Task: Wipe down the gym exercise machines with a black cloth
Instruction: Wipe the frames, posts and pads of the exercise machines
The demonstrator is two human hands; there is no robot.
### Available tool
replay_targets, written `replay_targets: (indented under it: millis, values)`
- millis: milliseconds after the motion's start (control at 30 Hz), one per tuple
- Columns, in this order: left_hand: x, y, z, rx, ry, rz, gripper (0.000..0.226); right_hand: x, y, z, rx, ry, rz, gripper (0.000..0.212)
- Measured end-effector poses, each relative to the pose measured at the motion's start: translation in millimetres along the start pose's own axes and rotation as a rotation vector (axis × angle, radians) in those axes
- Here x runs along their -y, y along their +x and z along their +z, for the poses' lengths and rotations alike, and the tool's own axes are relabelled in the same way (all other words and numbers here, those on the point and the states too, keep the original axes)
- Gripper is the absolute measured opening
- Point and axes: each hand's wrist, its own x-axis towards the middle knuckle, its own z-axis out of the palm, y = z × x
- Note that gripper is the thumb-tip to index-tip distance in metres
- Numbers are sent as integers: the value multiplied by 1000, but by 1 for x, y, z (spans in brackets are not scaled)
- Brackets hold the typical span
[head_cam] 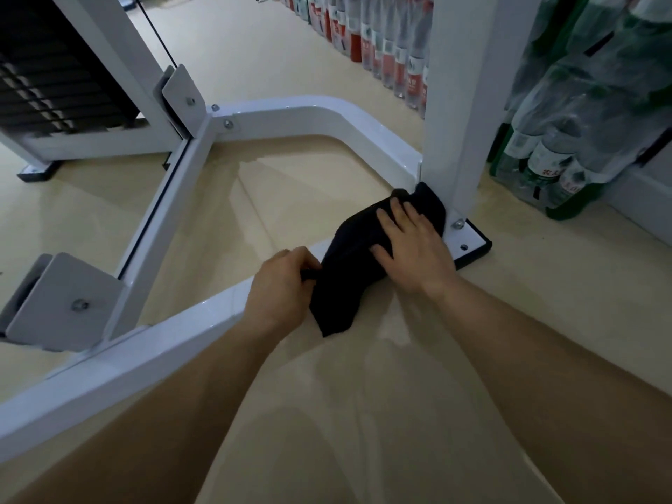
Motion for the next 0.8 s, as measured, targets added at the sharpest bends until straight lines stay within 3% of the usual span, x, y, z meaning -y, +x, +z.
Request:
replay_targets:
  millis: [200, 367, 600, 800]
  values:
    - [-31, -5, -6, -30, -202, -36, 23, 46, -25, -14, -82, 81, -115, 29]
    - [-56, -48, -35, 24, -339, -244, 20, 52, -72, -71, -42, 303, 92, 8]
    - [-134, -145, -90, 339, -761, -470, 27, 66, -182, -164, 25, 618, 329, 9]
    - [-183, -207, -150, 390, -459, -284, 14, 76, -273, -245, 165, 773, 429, 10]
